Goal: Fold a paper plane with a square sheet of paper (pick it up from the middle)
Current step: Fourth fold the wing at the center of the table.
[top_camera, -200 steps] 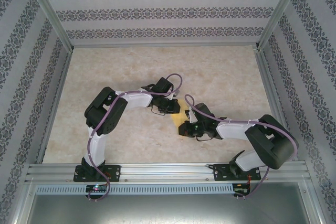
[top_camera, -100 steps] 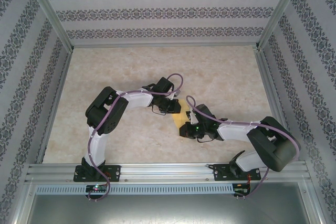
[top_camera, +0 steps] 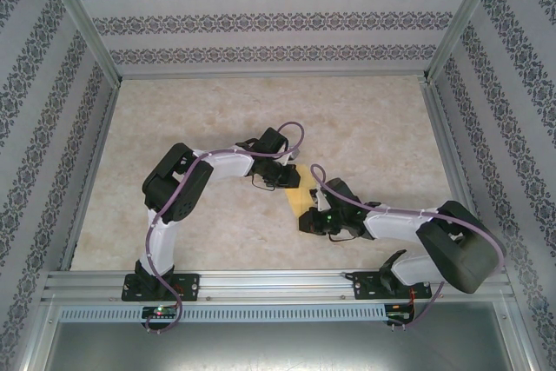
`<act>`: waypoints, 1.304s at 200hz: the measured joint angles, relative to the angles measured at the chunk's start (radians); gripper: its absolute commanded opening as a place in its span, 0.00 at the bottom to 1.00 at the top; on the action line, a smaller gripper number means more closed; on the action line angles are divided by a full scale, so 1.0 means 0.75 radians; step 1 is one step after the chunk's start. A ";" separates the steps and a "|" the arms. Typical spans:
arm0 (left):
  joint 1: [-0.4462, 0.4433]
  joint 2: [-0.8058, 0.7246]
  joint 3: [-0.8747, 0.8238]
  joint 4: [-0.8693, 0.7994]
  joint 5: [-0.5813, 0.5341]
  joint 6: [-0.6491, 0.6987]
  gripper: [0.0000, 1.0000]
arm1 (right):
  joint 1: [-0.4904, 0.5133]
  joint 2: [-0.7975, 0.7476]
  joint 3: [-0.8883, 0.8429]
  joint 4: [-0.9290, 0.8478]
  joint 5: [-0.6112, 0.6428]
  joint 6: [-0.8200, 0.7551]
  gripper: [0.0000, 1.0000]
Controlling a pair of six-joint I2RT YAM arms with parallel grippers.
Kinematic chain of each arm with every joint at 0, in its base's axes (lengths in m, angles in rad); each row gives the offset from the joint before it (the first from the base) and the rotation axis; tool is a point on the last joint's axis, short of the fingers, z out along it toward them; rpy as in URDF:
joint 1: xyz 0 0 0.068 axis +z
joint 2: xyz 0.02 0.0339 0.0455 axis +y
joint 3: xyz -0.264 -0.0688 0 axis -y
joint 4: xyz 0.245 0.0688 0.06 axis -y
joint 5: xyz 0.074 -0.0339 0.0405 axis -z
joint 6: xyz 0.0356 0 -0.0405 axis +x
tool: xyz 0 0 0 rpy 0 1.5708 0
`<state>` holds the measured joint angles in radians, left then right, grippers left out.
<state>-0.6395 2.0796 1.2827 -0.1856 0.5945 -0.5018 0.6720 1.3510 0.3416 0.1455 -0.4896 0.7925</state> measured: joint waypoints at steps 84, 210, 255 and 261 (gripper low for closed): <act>0.000 0.000 0.001 0.001 0.002 0.002 0.16 | 0.024 -0.047 0.004 -0.082 0.031 0.021 0.08; 0.000 -0.009 0.020 -0.003 0.039 -0.004 0.24 | -0.223 -0.190 0.158 -0.368 -0.069 -0.031 0.16; 0.000 -0.044 0.070 -0.049 0.005 -0.010 0.30 | -0.310 -0.115 0.196 -0.345 -0.151 -0.068 0.19; 0.000 -0.053 0.081 -0.054 0.002 -0.010 0.31 | -0.315 -0.103 0.201 -0.341 -0.158 -0.073 0.19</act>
<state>-0.6395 2.0399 1.3437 -0.2260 0.5961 -0.5095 0.4358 1.2739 0.4927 -0.1104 -0.6083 0.7376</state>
